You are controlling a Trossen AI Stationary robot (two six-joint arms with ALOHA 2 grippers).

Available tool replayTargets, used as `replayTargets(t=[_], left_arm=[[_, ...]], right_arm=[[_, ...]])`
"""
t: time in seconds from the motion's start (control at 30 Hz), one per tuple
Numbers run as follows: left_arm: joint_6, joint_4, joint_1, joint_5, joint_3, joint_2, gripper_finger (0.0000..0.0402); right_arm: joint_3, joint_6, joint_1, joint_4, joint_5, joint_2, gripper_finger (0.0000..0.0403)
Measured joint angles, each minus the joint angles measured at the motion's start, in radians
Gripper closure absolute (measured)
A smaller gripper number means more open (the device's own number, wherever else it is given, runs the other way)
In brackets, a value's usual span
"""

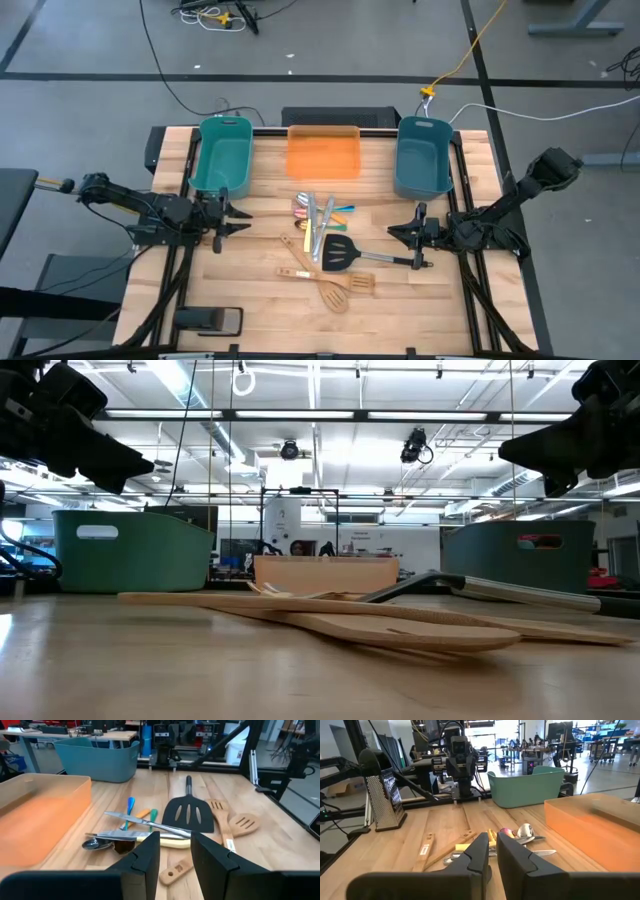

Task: Pick & Place Kitchen Items
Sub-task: Put the black spatula into the blue bin

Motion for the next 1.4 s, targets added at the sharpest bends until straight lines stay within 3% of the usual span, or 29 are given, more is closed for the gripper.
replayTargets(t=[0.8, 1.23, 1.4], left_arm=[[-0.001, 0.008, 0.0, 0.0, -0.002, 0.0, 0.0287], [-0.026, 0.161, 0.0, 0.011, -0.003, 0.004, 0.0287], [0.0, 0.218, 0.0, -0.048, -0.003, 0.037, 0.0287]], right_arm=[[0.0, 0.0, 0.0, 0.0, 0.0, 0.0, 0.0353], [0.0, 0.0, 0.0, 0.042, 0.0, 0.0, 0.0353], [0.0, 0.001, 0.0, 0.121, 0.0, 0.0, 0.0353]])
